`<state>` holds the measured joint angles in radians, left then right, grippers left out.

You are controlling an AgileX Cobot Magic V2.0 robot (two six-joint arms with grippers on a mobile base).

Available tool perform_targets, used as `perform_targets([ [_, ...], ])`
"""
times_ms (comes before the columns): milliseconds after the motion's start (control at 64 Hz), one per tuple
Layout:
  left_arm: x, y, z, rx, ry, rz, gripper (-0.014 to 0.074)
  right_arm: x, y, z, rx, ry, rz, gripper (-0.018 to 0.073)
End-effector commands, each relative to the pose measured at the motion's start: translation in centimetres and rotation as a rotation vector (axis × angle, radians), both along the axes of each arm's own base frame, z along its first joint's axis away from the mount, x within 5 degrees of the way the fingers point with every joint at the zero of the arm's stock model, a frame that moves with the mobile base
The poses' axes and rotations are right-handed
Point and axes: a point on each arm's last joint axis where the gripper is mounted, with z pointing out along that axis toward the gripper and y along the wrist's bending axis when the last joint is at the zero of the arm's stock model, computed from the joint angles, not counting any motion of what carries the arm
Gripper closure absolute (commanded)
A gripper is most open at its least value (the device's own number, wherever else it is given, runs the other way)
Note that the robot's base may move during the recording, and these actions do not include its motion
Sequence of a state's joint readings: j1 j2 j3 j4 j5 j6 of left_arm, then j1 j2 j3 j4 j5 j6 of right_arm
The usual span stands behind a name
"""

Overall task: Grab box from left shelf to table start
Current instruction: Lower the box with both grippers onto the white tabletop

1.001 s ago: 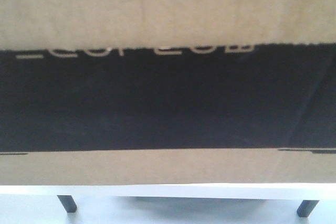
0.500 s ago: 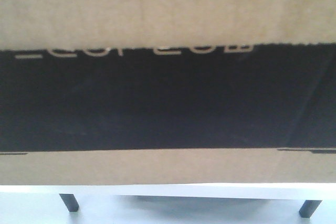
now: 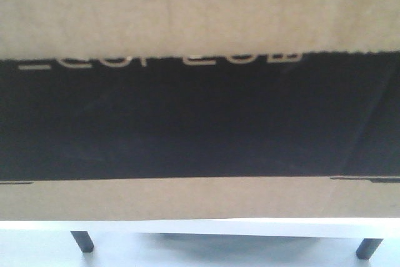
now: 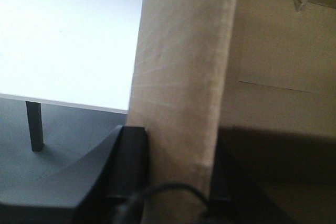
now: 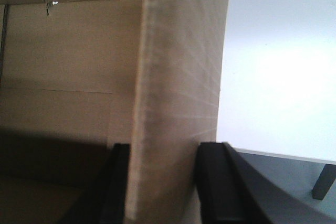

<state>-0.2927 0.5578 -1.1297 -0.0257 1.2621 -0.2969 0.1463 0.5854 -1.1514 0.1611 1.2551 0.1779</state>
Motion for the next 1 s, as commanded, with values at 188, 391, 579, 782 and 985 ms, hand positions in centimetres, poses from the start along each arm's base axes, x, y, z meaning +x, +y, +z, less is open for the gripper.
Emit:
perform_targets([
  [188,-1.0,-0.4,0.7,-0.082,0.025,-0.025,0.061,-0.2,-0.3,0.5,-0.029,-0.01,-0.021,0.0537],
  [391,-0.8,-0.3,0.9,-0.087,-0.002,-0.02,0.061,-0.2,-0.3,0.4,-0.031,0.002,-0.019,0.0537],
  [579,-0.6,-0.5,1.4,-0.053,-0.083,-0.065,0.061,-0.4,-0.3,0.2,-0.023,0.027,-0.026,0.0537],
  [782,-0.1,-0.6,2.0,-0.015,-0.165,-0.096,0.061,0.6,-0.2,0.2,-0.024,0.048,-0.028,0.0537],
  [985,2.1,-1.5,2.1,-0.008,-0.154,-0.127,0.061,2.7,0.1,0.4,-0.015,0.03,-0.036,0.0537],
])
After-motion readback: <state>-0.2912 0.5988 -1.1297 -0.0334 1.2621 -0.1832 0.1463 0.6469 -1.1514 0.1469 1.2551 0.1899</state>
